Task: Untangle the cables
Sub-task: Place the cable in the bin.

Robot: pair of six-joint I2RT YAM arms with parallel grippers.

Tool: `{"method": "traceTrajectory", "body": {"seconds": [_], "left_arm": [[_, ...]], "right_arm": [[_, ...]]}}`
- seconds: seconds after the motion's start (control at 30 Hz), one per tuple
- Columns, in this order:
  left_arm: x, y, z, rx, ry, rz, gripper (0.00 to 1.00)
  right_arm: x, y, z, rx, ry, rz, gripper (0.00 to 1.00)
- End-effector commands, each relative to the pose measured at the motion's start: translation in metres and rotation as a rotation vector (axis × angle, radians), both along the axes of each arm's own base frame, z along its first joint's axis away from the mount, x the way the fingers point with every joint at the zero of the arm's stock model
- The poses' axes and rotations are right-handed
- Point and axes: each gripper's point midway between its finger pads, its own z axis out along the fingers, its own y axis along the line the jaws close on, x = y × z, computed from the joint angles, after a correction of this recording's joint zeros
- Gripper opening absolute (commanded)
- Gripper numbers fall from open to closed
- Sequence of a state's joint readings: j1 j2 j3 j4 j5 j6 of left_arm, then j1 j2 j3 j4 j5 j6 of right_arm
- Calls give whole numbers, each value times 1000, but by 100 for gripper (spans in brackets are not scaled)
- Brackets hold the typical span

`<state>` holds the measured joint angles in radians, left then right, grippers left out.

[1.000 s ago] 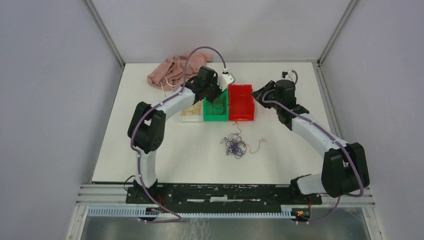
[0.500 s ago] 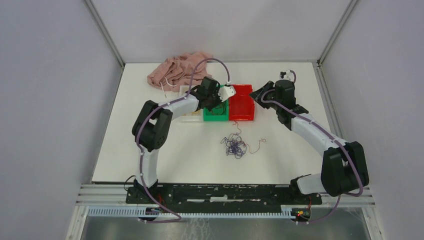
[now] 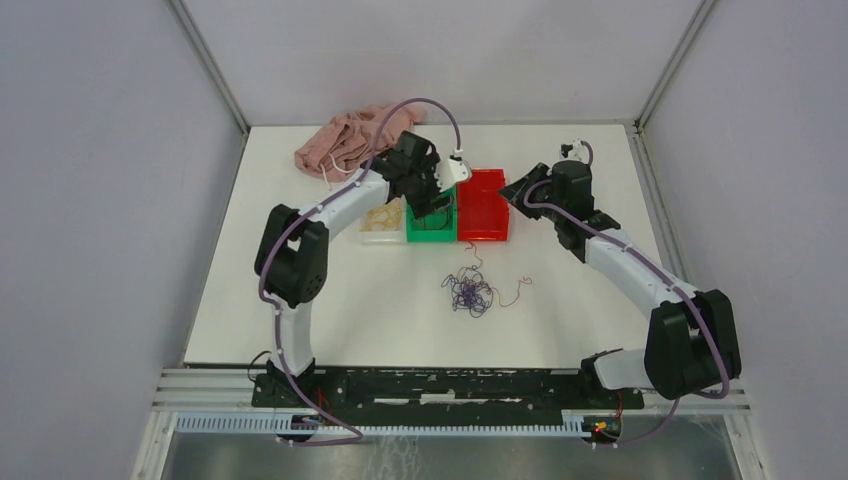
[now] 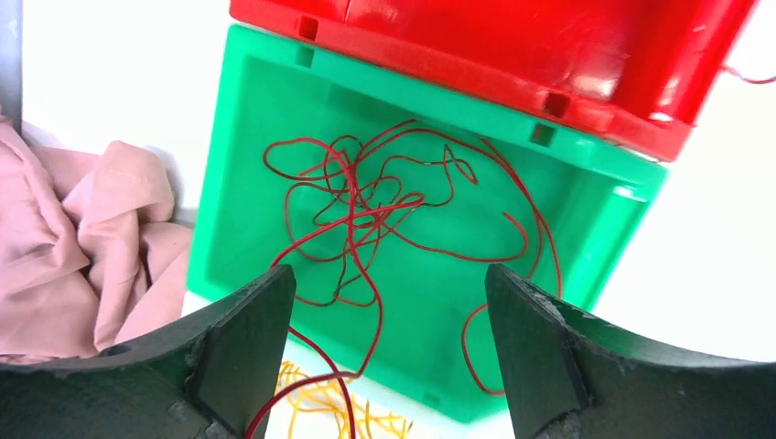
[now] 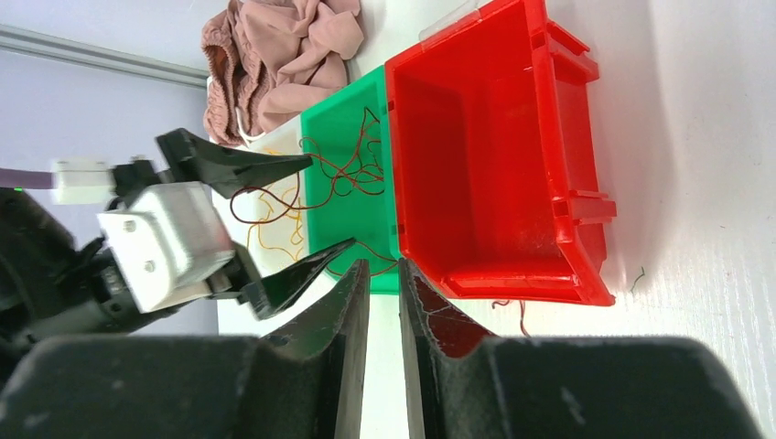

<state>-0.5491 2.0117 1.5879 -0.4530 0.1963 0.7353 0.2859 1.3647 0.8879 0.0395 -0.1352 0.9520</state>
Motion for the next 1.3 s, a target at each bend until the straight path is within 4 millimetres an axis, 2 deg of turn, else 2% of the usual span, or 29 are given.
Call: {"method": "traceTrajectory", "body": {"seconds": [0.0,0.13,0.2,0.23,0.33,0.53,0.6,0.77,0.97,1.1,1.27], "left_arm": [[-13,-5,79,-60,-44,-100,85],[-21,-6,105,-97,-10,-87,89],[-28,-5,107,-94,23,-94,99],[-31,-3,107,-85,40,-100,99],[-36,0,107,-78,61,-83,99],[-37,8,127,-81,41,-51,99],[-34,17,130,-80,36,-27,94],[-31,45,121,-61,60,33,92],[-33,64,102,2,68,8,88],[-29,71,90,36,75,4,82],[-26,64,81,6,110,-7,72]], "right_arm": [[0,1,33,14,-86,17,24],[-2,3,32,18,-79,31,25],[-3,3,31,16,-74,36,25],[-3,3,30,13,-71,38,26],[-6,3,25,-1,-53,49,28],[-9,3,17,-19,-36,60,32],[-8,4,15,-17,-33,68,33],[-6,7,12,-14,-30,76,33],[-5,8,16,-9,-42,83,32],[-6,8,19,-9,-50,85,32],[-8,8,20,-10,-54,88,29]]}}
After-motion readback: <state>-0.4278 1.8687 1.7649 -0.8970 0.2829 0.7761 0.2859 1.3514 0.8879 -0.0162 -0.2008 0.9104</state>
